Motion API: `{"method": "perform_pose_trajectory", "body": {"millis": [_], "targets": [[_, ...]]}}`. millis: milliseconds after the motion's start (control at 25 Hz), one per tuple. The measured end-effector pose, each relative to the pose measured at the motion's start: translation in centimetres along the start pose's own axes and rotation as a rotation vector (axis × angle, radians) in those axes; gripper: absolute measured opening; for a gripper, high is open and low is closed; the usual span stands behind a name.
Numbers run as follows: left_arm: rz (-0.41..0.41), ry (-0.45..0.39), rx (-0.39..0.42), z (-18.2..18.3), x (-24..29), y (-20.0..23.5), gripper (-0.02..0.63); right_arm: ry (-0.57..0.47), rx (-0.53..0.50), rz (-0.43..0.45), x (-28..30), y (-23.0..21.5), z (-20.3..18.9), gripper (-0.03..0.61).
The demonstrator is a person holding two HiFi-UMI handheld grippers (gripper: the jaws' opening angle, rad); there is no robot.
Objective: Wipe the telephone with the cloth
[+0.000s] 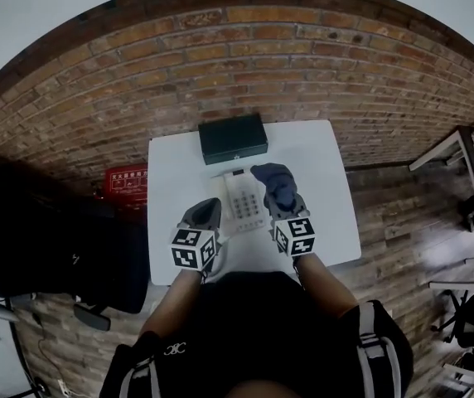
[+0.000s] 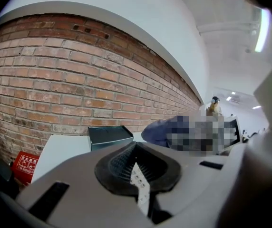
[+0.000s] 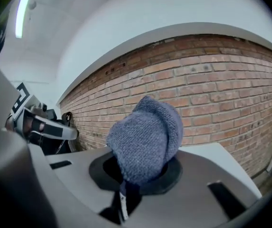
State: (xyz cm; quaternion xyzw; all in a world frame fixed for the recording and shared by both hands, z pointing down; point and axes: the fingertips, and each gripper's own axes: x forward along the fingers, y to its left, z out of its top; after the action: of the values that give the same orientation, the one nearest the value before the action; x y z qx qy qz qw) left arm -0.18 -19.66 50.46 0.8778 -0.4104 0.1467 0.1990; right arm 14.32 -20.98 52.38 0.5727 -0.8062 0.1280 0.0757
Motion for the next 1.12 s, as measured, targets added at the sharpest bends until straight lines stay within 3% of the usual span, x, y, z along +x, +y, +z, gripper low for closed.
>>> {"method": "perform_pose_trajectory", "body": {"millis": [320, 560, 1120], "targets": [[0.13, -0.124, 0.001, 2.6, -2.0, 2.2, -0.005, -0.131, -0.031, -0.036, -2.3, 1.0, 5.0, 0.034], [0.213, -0.236, 0.063, 5.6, -3.1, 3.5, -0.005, -0.173, -0.084, -0.055, -2.0, 1.4, 7.2, 0.035], [0.229, -0.213, 0.078, 5.6, -3.3, 4.3, -0.005, -0.219, -0.07, -0.038, -0.9, 1.9, 8.4, 0.035]]}}
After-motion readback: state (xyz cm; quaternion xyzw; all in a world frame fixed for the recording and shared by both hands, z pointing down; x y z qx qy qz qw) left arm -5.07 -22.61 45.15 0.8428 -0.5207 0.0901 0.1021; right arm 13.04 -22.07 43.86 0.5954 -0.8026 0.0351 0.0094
